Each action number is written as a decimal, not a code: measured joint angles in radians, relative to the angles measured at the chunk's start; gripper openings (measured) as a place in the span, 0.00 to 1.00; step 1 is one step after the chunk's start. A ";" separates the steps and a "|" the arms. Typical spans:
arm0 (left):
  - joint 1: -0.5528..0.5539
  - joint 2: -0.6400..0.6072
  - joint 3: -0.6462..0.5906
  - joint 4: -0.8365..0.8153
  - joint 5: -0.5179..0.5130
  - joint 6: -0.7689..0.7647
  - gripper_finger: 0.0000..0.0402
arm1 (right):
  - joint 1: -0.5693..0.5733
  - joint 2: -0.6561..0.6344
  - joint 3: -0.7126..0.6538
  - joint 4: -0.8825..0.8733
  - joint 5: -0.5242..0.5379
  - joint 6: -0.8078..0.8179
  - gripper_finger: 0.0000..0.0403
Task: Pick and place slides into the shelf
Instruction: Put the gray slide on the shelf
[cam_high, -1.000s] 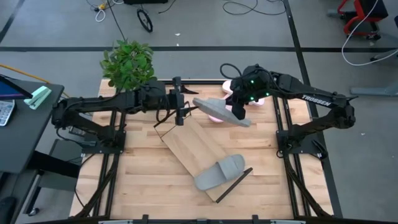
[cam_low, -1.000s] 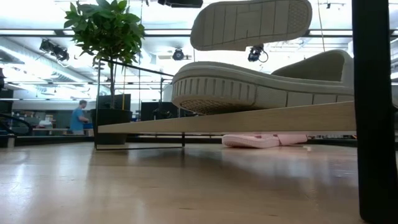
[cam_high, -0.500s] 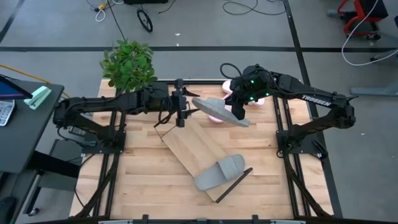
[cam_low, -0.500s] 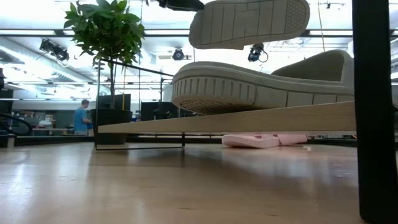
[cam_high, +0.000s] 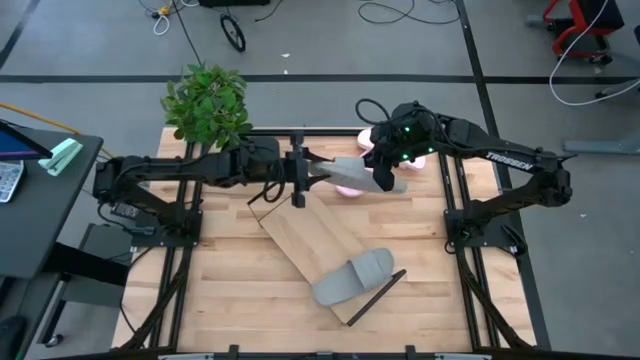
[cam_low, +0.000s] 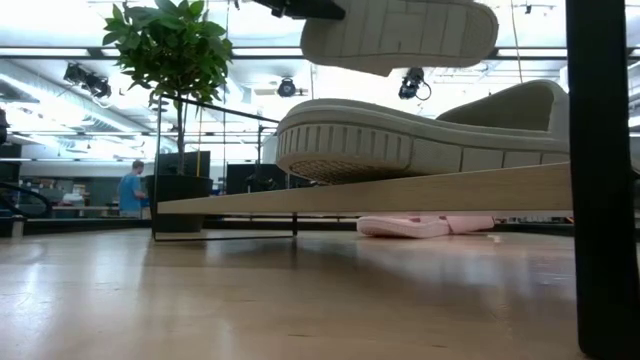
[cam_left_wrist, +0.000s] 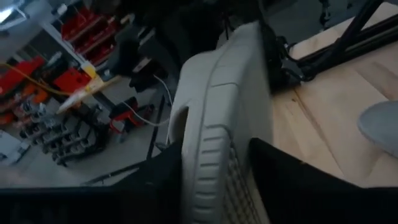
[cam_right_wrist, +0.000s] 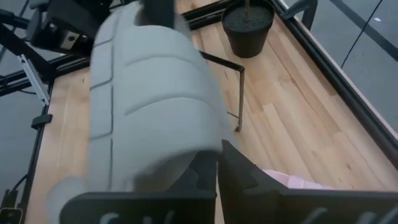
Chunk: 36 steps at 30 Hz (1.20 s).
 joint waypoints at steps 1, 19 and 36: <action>0.000 0.000 0.000 0.007 0.003 0.006 0.38 | 0.000 0.000 0.000 0.003 0.000 0.000 0.00; 0.014 -0.007 -0.002 0.005 -0.067 -0.134 0.11 | -0.034 -0.139 0.000 0.037 0.081 -0.172 0.41; 0.178 -0.057 0.000 0.184 0.358 -0.445 0.11 | -0.150 -0.429 0.000 -0.018 0.129 -0.004 0.46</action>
